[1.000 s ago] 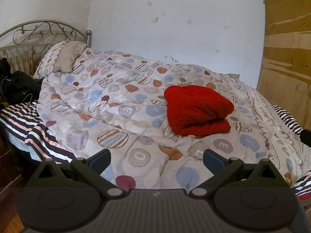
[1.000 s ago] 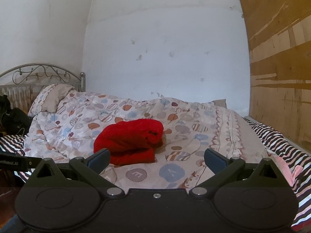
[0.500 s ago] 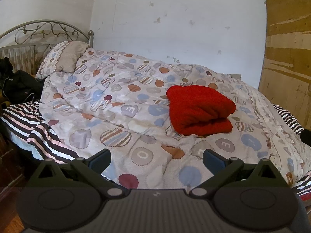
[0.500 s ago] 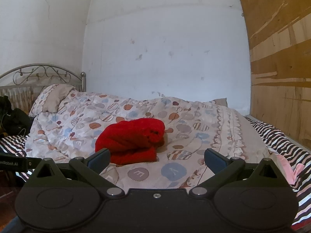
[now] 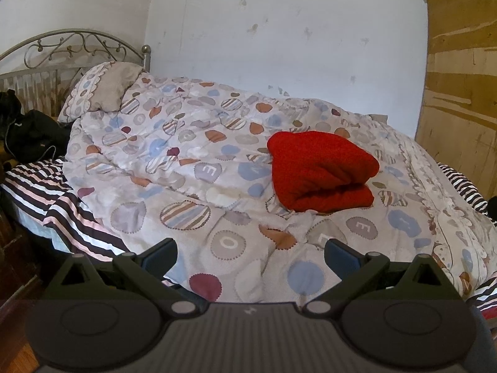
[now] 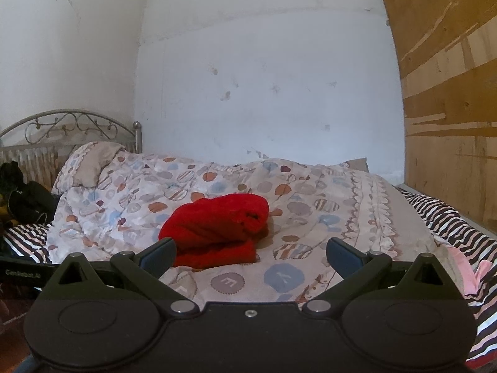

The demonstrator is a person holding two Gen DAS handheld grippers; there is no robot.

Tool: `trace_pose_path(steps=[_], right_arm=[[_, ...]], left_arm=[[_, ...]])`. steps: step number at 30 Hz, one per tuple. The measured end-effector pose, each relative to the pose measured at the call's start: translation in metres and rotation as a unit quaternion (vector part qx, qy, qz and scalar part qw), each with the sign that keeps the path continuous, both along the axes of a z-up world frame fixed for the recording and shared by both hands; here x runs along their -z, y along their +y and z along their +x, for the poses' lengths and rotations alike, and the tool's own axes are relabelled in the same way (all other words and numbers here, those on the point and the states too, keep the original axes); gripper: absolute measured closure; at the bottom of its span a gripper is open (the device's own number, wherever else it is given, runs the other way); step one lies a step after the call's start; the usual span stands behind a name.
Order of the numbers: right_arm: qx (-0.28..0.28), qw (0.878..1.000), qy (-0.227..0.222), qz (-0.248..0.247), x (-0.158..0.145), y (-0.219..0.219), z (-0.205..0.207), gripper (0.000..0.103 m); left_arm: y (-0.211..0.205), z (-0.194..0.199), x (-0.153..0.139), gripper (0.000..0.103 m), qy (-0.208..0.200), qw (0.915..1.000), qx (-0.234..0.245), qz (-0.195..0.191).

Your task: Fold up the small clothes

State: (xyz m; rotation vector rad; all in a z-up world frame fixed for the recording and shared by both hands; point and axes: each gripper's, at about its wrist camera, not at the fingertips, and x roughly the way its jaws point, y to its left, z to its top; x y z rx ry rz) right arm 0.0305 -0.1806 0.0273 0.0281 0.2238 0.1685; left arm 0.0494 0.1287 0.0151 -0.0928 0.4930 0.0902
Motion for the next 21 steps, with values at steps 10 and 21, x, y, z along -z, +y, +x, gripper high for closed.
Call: trace_pose_path(steps=[10, 21], right_arm=[[-0.001, 1.000, 0.002, -0.001, 0.001, 0.002, -0.001, 0.000], [-0.001, 1.000, 0.003, 0.001, 0.002, 0.003, -0.001, 0.000]], left_arm=[[-0.006, -0.003, -0.004, 0.000, -0.013, 0.9982, -0.041, 0.043], [-0.004, -0.003, -0.010, 0.000, -0.031, 0.9954, -0.074, 0.052]])
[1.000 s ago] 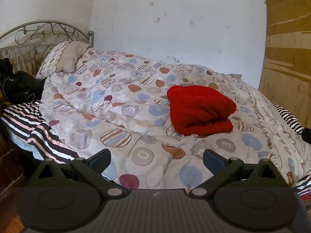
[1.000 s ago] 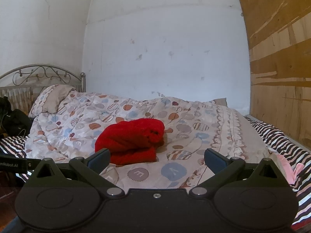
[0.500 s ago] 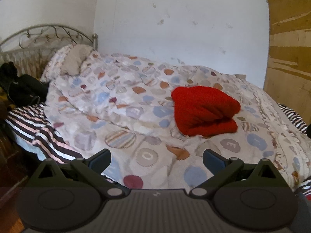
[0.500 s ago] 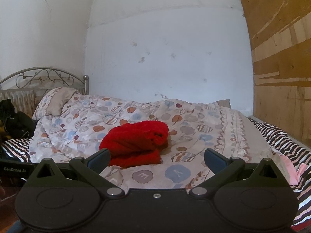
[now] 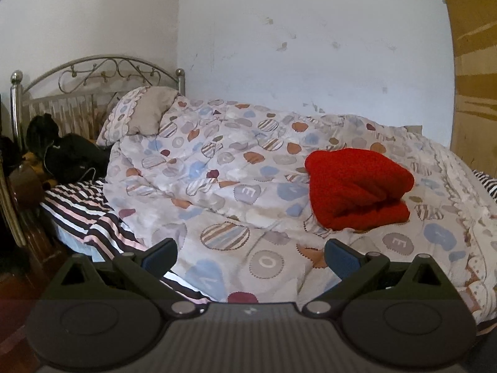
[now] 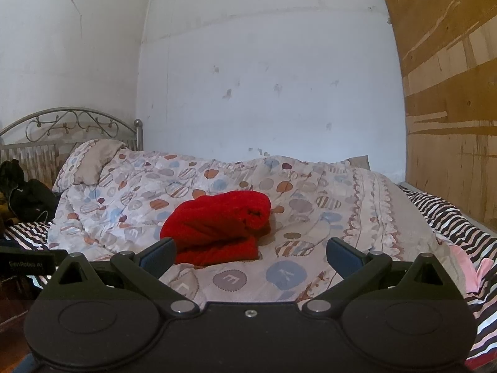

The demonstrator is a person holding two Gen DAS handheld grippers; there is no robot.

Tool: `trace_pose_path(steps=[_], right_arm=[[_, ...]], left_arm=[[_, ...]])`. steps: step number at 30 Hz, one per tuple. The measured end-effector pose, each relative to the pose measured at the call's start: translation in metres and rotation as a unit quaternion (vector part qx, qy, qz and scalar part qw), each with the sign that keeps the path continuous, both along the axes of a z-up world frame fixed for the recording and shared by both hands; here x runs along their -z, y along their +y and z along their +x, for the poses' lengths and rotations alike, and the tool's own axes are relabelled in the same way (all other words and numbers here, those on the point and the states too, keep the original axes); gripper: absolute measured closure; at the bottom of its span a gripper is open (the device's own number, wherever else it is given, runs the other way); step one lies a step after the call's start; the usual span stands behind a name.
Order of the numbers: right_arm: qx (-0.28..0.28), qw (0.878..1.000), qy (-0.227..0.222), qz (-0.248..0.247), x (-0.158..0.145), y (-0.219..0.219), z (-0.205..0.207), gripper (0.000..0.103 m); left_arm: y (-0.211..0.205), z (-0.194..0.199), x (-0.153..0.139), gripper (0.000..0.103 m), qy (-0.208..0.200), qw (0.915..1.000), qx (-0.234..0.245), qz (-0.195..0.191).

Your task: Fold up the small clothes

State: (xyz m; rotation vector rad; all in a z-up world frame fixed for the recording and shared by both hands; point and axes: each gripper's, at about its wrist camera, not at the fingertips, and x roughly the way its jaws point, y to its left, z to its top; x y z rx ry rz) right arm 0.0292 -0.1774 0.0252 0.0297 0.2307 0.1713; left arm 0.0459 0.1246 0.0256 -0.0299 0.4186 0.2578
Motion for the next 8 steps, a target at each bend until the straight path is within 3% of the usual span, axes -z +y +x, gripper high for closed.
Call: trace_pose_path(steps=[8], right_arm=[[0.001, 1.000, 0.005, -0.001, 0.0011, 0.0009, 0.0019, 0.000]], left_arm=[[0.0015, -0.0005, -0.0008, 0.000, -0.001, 0.9999, 0.006, -0.008]])
